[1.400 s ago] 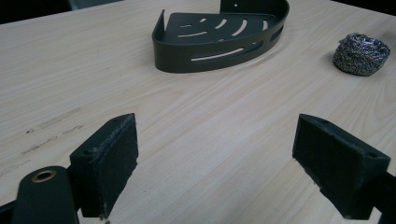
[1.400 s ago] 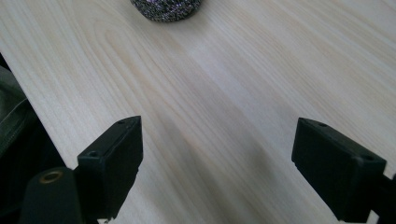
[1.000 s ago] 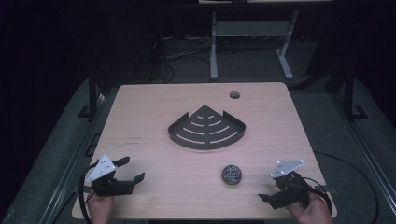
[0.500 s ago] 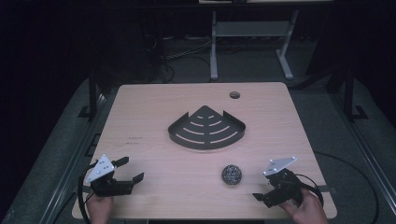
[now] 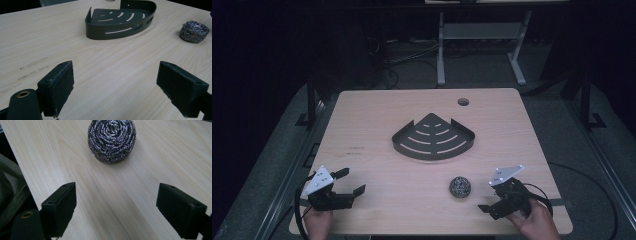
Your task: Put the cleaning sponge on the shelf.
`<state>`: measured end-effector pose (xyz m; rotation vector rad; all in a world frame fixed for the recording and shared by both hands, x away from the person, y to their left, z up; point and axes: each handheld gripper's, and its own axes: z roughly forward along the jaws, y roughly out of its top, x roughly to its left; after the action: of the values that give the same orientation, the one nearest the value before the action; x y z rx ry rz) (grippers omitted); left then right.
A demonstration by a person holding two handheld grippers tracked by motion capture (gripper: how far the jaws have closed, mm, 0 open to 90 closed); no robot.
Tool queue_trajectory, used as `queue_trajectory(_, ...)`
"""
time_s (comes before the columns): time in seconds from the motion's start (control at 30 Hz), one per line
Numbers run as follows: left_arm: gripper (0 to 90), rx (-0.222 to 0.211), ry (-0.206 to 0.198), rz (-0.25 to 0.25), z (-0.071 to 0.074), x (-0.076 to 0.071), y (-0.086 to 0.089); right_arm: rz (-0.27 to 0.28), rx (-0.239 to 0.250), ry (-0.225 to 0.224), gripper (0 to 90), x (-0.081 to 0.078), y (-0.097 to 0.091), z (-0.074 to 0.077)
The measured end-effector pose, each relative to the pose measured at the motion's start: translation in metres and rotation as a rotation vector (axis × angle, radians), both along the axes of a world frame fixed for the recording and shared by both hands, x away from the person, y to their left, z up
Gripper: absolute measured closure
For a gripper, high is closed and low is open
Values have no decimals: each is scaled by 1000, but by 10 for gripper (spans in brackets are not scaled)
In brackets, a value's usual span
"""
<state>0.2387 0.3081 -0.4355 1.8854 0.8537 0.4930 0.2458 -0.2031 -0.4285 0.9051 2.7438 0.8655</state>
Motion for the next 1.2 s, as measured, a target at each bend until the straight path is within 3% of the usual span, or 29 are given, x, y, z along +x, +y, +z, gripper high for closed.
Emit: queue_trajectory(1.2,137,-10,-3,9,1,-1,3,109,-63,24,158,26,43,7)
